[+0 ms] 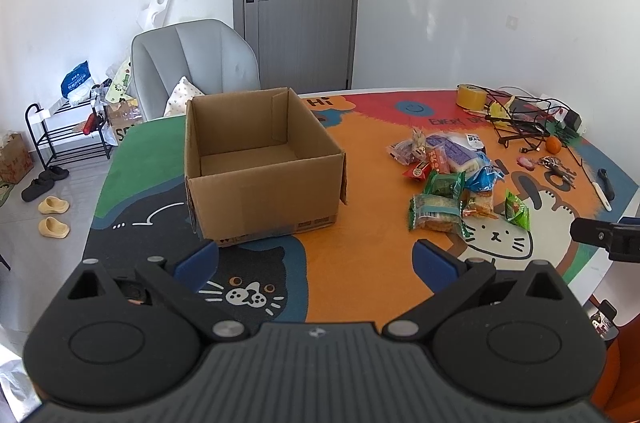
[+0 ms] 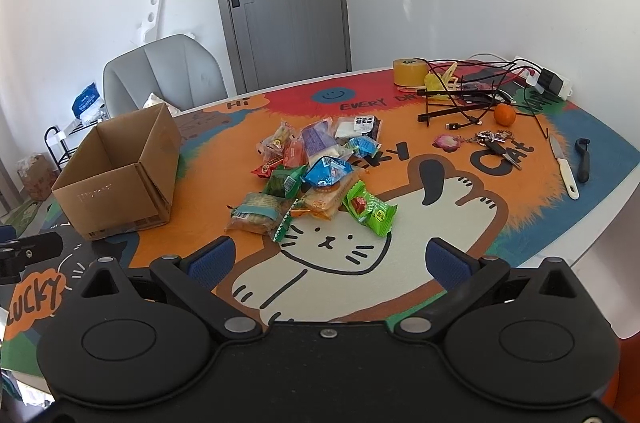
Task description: Organize snacks
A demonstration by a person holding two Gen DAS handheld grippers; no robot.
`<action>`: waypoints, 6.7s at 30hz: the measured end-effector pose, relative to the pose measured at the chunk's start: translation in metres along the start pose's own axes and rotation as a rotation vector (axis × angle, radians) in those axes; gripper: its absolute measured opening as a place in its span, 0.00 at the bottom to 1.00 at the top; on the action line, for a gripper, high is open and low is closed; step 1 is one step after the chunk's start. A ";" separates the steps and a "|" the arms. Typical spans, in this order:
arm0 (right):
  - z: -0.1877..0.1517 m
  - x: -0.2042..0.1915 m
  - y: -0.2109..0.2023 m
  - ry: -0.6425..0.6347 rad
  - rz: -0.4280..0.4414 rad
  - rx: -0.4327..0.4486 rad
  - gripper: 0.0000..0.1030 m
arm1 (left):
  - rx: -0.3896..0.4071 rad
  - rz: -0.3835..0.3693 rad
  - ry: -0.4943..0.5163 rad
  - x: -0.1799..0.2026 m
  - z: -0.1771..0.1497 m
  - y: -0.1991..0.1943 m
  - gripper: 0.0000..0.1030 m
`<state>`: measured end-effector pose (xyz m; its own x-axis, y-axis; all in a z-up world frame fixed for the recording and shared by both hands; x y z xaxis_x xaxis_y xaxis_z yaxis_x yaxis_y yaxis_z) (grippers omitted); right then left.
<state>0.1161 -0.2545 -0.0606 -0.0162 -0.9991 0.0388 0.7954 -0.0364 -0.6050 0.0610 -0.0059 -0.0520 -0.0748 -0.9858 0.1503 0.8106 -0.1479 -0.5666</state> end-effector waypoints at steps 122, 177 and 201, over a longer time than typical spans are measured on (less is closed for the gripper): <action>0.024 -0.007 0.106 0.104 0.201 0.119 0.29 | 0.137 -0.024 -0.092 0.047 0.030 0.124 0.53; 0.084 -0.218 0.074 -0.056 0.465 0.221 0.29 | 0.290 0.183 -0.236 -0.117 0.079 0.068 0.73; 0.085 -0.191 0.063 -0.008 0.446 0.216 0.81 | 0.308 0.266 -0.332 -0.124 0.068 0.042 0.95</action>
<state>0.2204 -0.0644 -0.0388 0.3588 -0.9160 -0.1797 0.8310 0.4011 -0.3855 0.1442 0.1152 -0.0392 0.3044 -0.9005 0.3106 0.9135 0.1836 -0.3630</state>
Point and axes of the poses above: each gripper's, at about its wrist camera, not at the fingertips, and y roughly the way its jaws point, x to its right, z to its top, the point moved 8 cm from there along y, roughly the way its jaws point, and after that the axes turned 13 degrees about -z, right-handed, at the moved point
